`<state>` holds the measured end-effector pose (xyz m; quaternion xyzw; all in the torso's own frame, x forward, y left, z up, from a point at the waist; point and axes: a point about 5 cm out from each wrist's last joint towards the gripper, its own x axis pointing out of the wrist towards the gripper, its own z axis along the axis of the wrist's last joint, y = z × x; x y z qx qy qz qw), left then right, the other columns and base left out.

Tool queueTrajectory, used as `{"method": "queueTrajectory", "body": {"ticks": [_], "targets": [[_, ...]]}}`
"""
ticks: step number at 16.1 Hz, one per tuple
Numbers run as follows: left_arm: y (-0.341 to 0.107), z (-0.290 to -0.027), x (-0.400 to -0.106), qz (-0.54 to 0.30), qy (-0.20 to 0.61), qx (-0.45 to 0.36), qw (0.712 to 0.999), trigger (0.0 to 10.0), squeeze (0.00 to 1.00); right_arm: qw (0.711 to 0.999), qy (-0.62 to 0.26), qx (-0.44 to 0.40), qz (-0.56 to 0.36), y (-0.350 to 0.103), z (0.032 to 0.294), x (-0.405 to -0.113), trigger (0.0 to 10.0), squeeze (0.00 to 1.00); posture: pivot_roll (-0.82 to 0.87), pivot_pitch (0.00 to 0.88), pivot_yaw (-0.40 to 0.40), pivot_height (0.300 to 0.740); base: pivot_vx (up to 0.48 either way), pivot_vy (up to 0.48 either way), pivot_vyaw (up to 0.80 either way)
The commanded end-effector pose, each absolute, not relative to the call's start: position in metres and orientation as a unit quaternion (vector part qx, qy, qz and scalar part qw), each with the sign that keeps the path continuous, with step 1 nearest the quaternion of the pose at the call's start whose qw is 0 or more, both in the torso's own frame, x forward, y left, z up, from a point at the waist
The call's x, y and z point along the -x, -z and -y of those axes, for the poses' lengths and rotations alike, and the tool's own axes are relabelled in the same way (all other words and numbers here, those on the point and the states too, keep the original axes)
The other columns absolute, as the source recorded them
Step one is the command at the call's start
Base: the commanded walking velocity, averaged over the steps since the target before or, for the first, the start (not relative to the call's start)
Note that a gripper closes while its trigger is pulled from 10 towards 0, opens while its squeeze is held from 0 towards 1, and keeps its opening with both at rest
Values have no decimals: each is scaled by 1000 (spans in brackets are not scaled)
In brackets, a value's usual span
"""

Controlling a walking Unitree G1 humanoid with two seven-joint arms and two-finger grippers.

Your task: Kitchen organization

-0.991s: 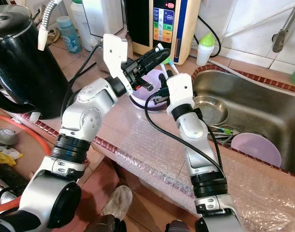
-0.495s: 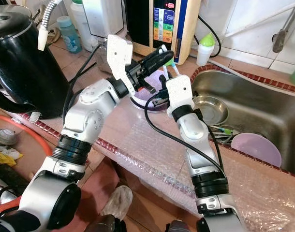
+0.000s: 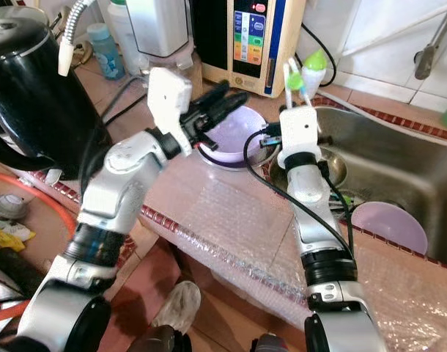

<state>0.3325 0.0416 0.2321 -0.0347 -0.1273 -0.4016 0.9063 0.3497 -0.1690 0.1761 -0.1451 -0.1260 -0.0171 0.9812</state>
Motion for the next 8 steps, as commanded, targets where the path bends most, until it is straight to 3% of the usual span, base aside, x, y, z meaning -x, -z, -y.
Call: {"method": "queueTrajectory", "body": {"ticks": [1, 3, 4, 5, 6, 7, 8], "targets": [[-234, -48, -329, 135, 384, 33, 913, 10000, 1000, 981, 54, 152, 103, -171, 182, -352, 0, 0, -7, 4, 34, 740, 0, 0, 0], [-227, -57, -325, 142, 336, 29, 931, 10000, 1000, 982, 98, 153, 43, -150, 198, -352, 0, 0, -1, 0, 22, 740, 0, 0, 0], [-217, -62, -324, 134, 304, 18, 943, 10000, 1000, 979, 125, 157, 17, -138, 207, -349, 745, 0, 3, 0, 20, 740, 0, 0, 0], [-210, -67, -320, 130, 284, 9, 950, 10000, 1000, 979, 138, 153, 3, -131, 213, -346, 3804, 0, 9, 0, 16, 740, 0, 0, 0], [-204, -71, -313, 131, 276, -5, 952, 10000, 1000, 978, 148, 144, -11, -123, 217, -343, 3255, 0, 18, 0, 7, 740, 0, 0, 0], [-197, -75, -307, 120, 271, 1, 955, 10000, 576, 977, 156, 140, -29, -113, 219, -340, 10000, 0, 19, 0, 6, 740, 0, 0, -606], [-189, -79, -302, 106, 264, 13, 958, 10000, 0, 977, 161, 134, -37, -106, 220, -336, 10000, 0, 20, 0, 6, 740, 0, 0, -800]]}}
